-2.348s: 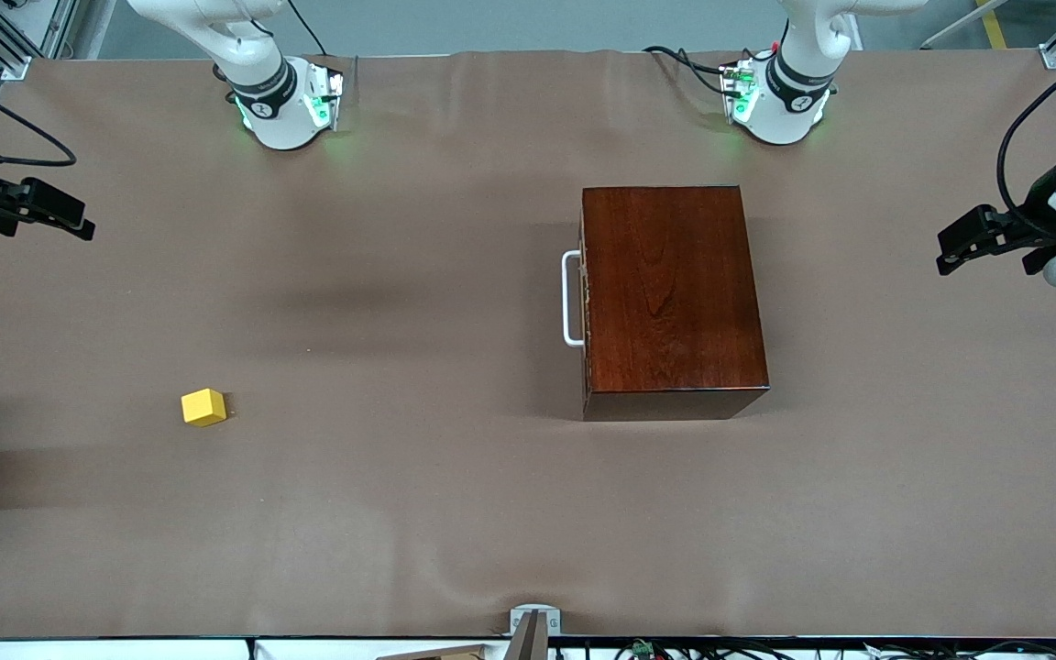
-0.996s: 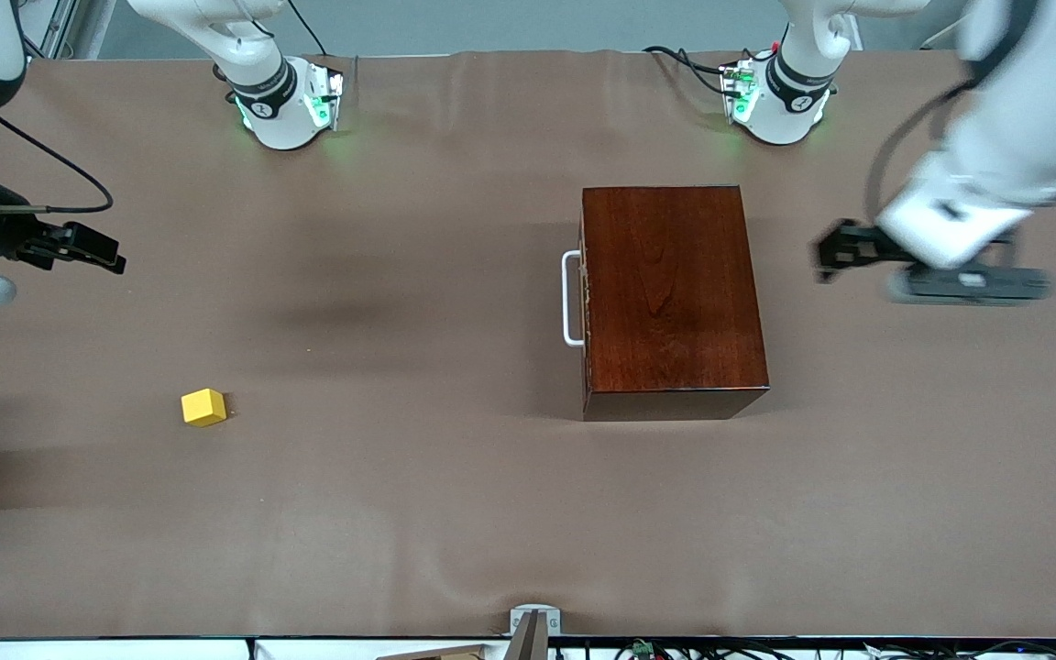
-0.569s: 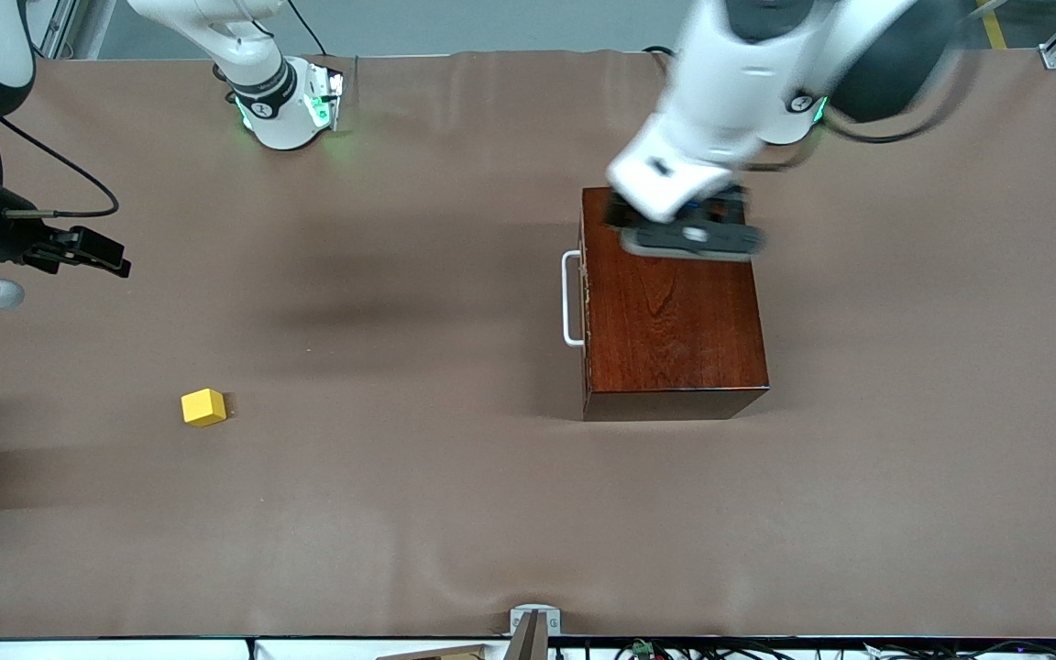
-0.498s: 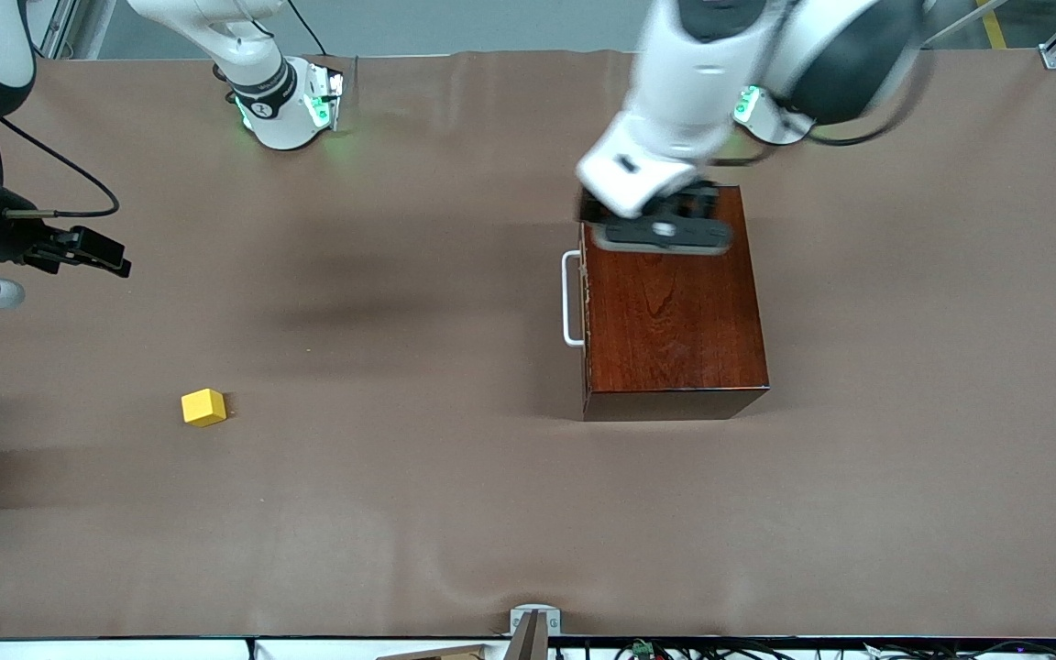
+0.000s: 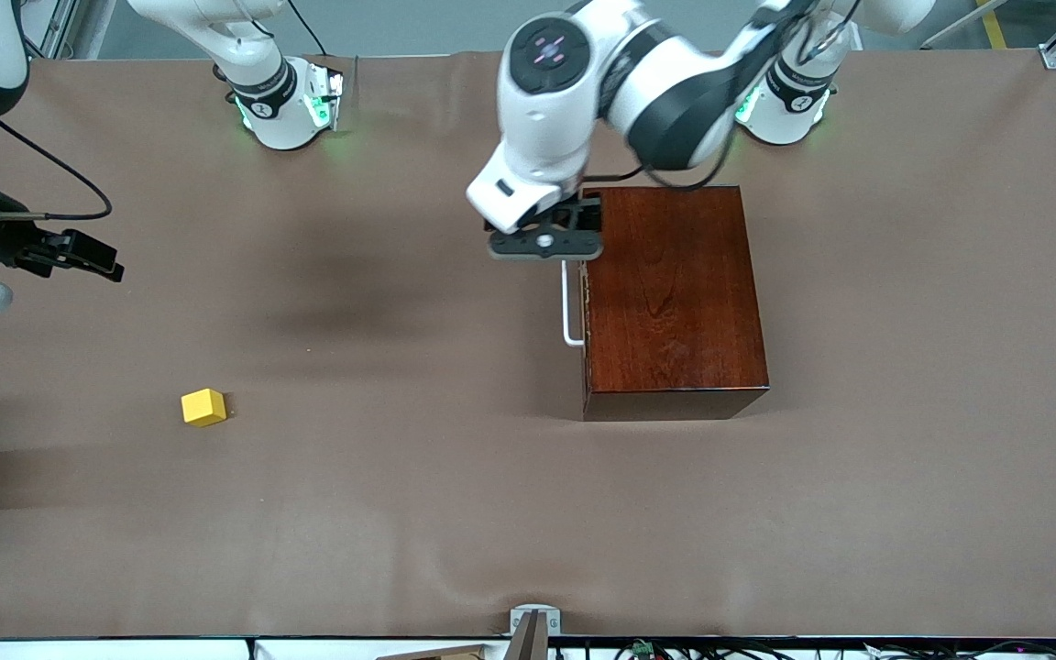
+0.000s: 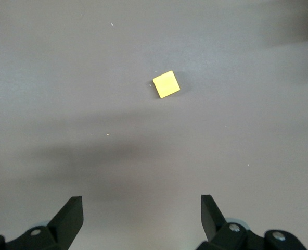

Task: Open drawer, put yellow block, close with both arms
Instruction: 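Move the left gripper over the box to the white drawer handle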

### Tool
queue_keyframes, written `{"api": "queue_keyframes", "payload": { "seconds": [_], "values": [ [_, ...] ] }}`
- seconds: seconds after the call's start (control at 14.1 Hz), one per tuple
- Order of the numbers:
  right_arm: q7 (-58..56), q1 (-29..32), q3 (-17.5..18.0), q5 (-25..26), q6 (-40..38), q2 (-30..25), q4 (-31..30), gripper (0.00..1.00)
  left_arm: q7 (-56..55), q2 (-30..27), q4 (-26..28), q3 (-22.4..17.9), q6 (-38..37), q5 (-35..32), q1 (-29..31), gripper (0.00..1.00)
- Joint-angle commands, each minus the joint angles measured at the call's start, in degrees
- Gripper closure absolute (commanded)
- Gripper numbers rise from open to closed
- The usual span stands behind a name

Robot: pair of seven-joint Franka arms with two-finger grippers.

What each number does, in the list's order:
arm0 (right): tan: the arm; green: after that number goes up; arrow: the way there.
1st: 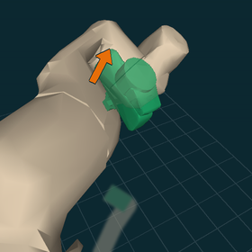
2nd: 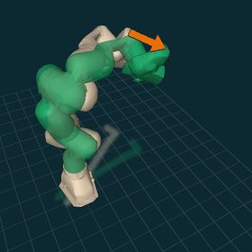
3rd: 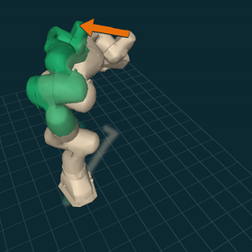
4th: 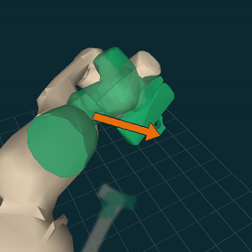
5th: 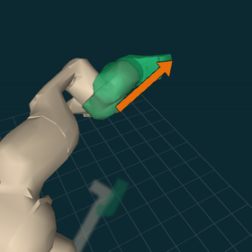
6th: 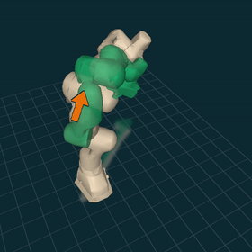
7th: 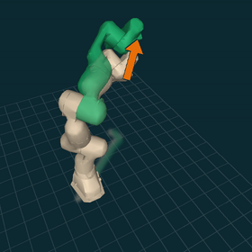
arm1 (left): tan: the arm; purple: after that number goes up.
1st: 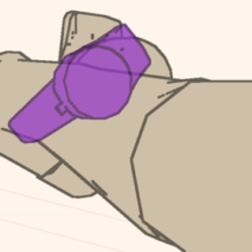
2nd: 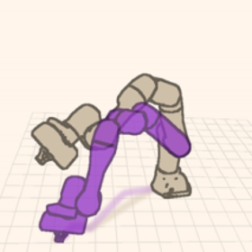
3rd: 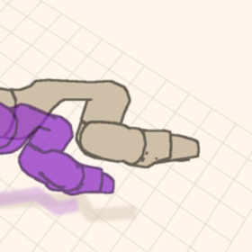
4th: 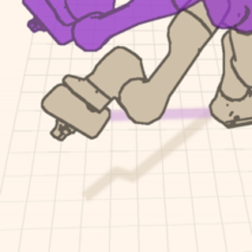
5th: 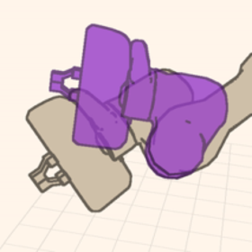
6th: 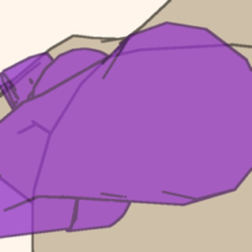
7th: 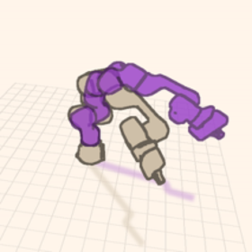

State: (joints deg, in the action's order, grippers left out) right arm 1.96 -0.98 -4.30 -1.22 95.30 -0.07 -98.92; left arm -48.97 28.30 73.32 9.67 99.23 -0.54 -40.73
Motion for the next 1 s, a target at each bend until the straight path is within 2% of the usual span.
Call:
{"api": "queue_keyframes", "payload": {
  "seconds": [0.0, 0.28, 0.5, 0.78, 0.93],
  "values": [
    [-0.37, 2.03, 0.35, 0.43, 0.24, -0.72, -0.22, 0.00, -1.12, 4.38, -2.83, -3.94, 0.18, -0.16, -4.25, 0.00],
    [-0.29, 4.57, 0.35, 0.43, 1.28, -0.63, -0.22, 0.00, 0.27, 8.25, -2.66, -10.71, 0.18, -0.95, -10.15, 0.00],
    [-0.29, 7.21, 0.35, 0.43, 4.01, 0.42, -0.14, 0.00, 2.56, 10.19, -2.30, -10.29, -0.17, -7.00, -10.16, 0.00],
    [-0.29, 12.04, 0.34, 0.34, 4.54, 1.39, -0.14, 0.00, 5.20, 12.21, -2.21, -10.29, 0.17, -7.28, -10.33, 0.00],
    [-0.20, 12.58, 0.35, 0.43, 5.68, 1.82, -0.14, 0.00, 5.47, 12.92, -2.21, -10.29, 0.18, -7.28, -10.33, 0.00]
  ]
}}
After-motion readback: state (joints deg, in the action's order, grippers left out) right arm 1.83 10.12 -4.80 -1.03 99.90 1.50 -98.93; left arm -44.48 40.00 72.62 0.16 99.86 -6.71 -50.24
